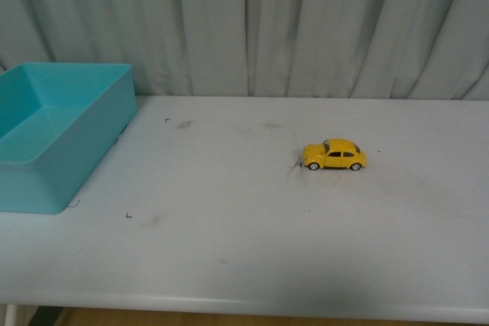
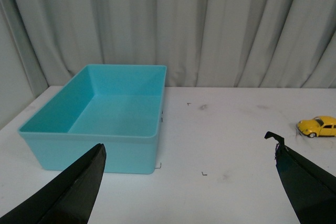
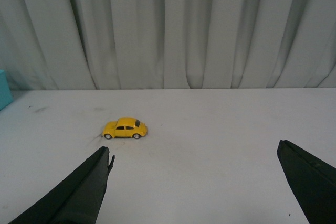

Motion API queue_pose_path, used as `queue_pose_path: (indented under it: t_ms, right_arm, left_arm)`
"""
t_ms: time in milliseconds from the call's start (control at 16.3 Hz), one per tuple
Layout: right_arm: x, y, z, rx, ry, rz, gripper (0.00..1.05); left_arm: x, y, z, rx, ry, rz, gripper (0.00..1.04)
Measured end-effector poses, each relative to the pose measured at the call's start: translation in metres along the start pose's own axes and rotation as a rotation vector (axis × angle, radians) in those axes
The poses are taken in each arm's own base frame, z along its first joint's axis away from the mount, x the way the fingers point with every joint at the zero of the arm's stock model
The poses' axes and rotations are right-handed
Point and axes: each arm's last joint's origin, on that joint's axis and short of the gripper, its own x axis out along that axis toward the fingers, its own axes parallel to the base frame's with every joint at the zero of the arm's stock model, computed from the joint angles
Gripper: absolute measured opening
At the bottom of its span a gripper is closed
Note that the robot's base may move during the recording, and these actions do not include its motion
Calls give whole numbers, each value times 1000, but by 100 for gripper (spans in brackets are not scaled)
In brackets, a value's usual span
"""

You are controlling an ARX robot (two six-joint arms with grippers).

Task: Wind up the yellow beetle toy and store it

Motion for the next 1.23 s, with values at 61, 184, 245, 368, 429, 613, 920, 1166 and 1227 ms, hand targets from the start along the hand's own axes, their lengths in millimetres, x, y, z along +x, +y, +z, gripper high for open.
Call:
queue_pose_path:
  t_ms: [61, 184, 245, 368, 429, 613, 920, 1166, 1227]
  right_arm:
    - [0, 0, 0, 0, 0, 0, 98]
    - [0, 0, 0, 0, 0, 0, 98]
    - [0, 0, 0, 0, 0, 0, 98]
    - [0, 0, 0, 0, 0, 0, 98]
    - [0, 0, 0, 0, 0, 0, 98]
    - [0, 0, 0, 0, -2, 0, 98]
    - [0, 0, 0, 0, -2, 0, 98]
    - [0, 0, 0, 0, -3, 0, 98]
    - [0, 0, 0, 0, 4, 0, 98]
  left_arm:
    - [0, 0, 0, 0, 0, 0, 98]
    - [0, 0, 0, 0, 0, 0, 98]
    - [0, 0, 0, 0, 0, 0, 98]
    - [0, 0, 0, 0, 0, 0, 98]
    - [0, 0, 0, 0, 0, 0, 98]
    - [0, 0, 0, 0, -2, 0, 98]
    - [0, 0, 0, 0, -2, 0, 98]
    - [0, 0, 0, 0, -4, 0, 98]
    - [0, 0, 0, 0, 5, 0, 98]
